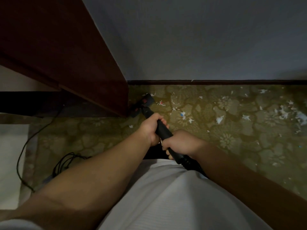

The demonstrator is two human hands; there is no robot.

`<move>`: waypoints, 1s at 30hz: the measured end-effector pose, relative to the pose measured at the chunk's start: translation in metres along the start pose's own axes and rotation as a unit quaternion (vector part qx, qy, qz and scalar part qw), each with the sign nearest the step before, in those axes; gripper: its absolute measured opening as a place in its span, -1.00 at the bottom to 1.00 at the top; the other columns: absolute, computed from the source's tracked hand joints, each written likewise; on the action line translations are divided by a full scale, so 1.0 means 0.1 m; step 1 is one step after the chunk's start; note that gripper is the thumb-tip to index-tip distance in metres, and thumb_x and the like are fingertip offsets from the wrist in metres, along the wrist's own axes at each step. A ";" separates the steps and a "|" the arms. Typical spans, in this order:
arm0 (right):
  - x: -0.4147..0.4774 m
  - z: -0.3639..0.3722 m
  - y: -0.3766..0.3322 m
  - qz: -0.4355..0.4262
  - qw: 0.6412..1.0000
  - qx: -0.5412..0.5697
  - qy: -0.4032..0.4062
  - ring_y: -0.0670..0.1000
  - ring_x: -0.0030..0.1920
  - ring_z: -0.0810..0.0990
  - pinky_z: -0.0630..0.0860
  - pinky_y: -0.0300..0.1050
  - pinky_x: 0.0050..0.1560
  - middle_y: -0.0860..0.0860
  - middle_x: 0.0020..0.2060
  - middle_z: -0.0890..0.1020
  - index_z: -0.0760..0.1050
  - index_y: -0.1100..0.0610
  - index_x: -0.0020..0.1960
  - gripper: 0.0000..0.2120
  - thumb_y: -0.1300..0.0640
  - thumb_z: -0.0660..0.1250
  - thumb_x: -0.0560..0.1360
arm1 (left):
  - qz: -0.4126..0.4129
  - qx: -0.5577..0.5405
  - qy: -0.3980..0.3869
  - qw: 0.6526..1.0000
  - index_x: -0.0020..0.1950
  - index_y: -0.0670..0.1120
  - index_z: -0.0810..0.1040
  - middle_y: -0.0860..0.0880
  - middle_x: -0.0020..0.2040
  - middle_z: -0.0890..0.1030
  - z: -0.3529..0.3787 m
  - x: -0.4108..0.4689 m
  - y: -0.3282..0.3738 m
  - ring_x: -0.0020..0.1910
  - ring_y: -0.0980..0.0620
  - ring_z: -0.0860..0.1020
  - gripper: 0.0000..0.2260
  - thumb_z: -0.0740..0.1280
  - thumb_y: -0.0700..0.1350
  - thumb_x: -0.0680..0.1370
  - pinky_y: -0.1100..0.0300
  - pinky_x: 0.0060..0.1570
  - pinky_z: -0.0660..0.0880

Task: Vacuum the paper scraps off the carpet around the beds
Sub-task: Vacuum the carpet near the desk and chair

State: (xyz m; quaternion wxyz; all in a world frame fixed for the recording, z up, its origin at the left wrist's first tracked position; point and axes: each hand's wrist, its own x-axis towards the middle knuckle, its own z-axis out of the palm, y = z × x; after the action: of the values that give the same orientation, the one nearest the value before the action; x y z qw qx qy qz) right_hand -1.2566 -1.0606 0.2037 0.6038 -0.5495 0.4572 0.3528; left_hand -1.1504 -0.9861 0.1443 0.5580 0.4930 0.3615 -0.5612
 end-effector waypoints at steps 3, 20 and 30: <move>-0.06 0.01 0.08 -0.002 1.000 0.010 0.013 0.11 -0.35 0.62 0.58 -0.04 -0.27 0.17 -0.29 0.64 0.61 0.32 0.06 -0.80 0.27 0.46 0.46 | -0.005 0.007 -0.010 1.000 -0.30 -0.10 0.42 -0.02 -0.41 0.44 0.01 -0.02 -0.08 -0.41 0.05 0.41 -0.76 0.30 -0.19 0.57 0.19 -0.25 0.46; -1.05 -0.61 2.27 0.036 0.973 0.190 0.129 0.12 -0.37 0.61 0.56 -0.08 -0.30 0.15 -0.38 0.62 0.60 0.31 -0.11 -0.95 0.32 0.42 0.45 | -0.050 0.208 -0.069 0.975 -0.30 -0.11 0.43 -0.03 -0.39 0.46 1.14 -0.14 -2.31 -0.42 0.04 0.43 -0.77 0.29 -0.21 0.57 0.16 -0.31 0.50; -1.64 -0.80 3.86 0.058 0.942 0.284 0.170 0.11 -0.38 0.63 0.60 -0.06 -0.28 0.16 -0.38 0.66 0.62 0.34 -0.08 -0.88 0.30 0.47 0.43 | -0.110 0.307 -0.100 0.940 -0.32 -0.13 0.43 -0.05 -0.42 0.46 1.58 -0.36 -3.98 -0.40 0.02 0.42 -0.75 0.30 -0.21 0.56 0.15 -0.30 0.47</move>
State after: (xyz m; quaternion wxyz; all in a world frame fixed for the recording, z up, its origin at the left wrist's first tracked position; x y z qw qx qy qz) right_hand -1.6833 -1.0697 0.2282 0.6263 -0.3793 0.6657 0.1442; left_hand -1.5687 -1.0813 0.1610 0.3480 0.5387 0.1659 -0.7491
